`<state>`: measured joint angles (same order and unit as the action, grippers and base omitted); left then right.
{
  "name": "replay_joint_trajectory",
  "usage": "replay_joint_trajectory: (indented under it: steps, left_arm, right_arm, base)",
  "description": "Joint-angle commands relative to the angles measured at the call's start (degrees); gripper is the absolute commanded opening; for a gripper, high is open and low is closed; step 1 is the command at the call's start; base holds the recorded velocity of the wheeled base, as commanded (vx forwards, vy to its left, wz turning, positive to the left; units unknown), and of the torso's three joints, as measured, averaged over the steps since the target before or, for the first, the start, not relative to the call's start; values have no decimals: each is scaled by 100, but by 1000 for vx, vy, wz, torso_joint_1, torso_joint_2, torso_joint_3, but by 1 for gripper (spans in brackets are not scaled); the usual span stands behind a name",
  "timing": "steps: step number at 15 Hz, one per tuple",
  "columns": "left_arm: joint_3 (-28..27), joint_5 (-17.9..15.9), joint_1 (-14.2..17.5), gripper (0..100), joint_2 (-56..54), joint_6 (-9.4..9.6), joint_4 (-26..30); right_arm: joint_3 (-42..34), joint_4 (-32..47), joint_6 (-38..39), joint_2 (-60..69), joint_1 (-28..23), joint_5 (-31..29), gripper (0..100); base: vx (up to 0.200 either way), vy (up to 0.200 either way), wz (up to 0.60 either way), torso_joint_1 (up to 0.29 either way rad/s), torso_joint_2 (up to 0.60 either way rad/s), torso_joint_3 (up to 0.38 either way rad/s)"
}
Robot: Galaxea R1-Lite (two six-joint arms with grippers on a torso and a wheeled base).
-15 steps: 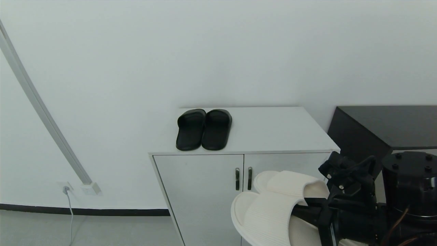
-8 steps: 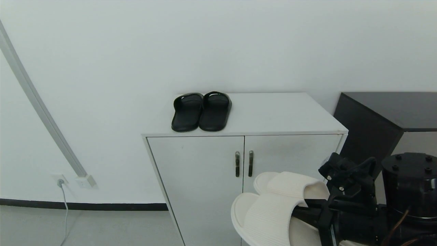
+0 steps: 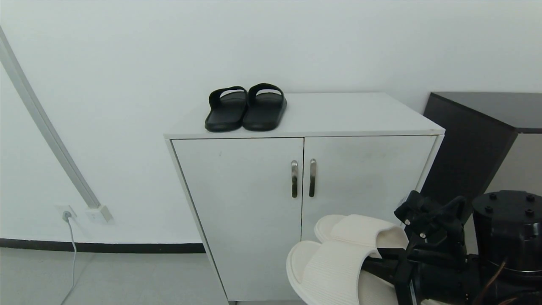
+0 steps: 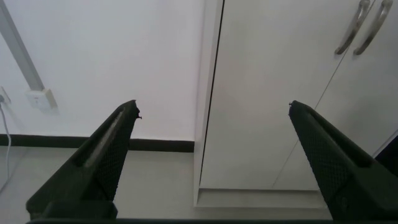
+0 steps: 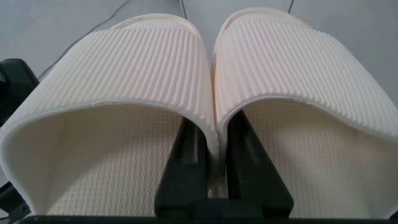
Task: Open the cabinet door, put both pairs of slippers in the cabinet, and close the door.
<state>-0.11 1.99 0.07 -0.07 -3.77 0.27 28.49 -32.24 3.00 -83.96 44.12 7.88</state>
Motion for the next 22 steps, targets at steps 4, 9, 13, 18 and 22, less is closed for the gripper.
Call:
replay_joint_trajectory:
  steps: [4,9,13,18,22]
  left_arm:
    - [-7,3,1,100,7,-10,0]
    - [-7,12,1,100,7,-89,0]
    - [-7,3,1,100,7,-89,0]
    - [-7,12,1,100,7,-89,0]
    - [-15,179,1,100,7,-168,-9]
  right_arm:
    - [-19,-1,-10,-15,0,-14,0]
    - [16,-10,-54,11,0,-23,0]
    - [-54,-71,-186,28,0,-5,0]
    - [-107,-71,-186,55,0,4,0]
    - [-133,-80,-177,72,0,21,0]
  base:
    - [0,0,0,-129,466,332]
    - [0,0,0,-77,449,366]
    - [0,0,0,-3,213,196]
    - [0,0,0,0,0,0]
    - [0,0,0,-5,109,72]
